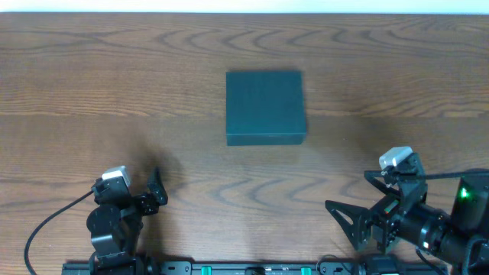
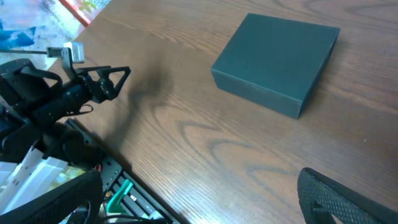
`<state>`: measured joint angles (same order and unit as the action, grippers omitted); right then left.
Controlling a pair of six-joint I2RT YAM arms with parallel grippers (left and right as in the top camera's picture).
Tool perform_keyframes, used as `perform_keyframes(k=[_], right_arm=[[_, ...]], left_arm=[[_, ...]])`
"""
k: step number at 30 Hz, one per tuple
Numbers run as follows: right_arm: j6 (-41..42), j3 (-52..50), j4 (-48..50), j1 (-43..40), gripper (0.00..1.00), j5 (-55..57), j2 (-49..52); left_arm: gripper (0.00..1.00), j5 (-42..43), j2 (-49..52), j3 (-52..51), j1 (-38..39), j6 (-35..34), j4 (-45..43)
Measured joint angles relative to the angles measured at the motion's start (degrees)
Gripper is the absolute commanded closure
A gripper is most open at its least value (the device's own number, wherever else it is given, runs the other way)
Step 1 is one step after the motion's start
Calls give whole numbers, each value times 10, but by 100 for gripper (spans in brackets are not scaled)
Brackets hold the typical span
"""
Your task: Pack container
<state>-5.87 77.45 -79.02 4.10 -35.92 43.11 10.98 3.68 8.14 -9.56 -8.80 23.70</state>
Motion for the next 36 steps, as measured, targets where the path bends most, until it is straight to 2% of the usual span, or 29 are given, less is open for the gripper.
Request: perform_keyframes(k=[10,36], right_arm=[[0,0,0,0,1,0,0],[0,0,0,0,1,0,0]], left_arm=[[5,-54,0,0,0,-3,-1],[5,-58,0,0,0,-3,-1]])
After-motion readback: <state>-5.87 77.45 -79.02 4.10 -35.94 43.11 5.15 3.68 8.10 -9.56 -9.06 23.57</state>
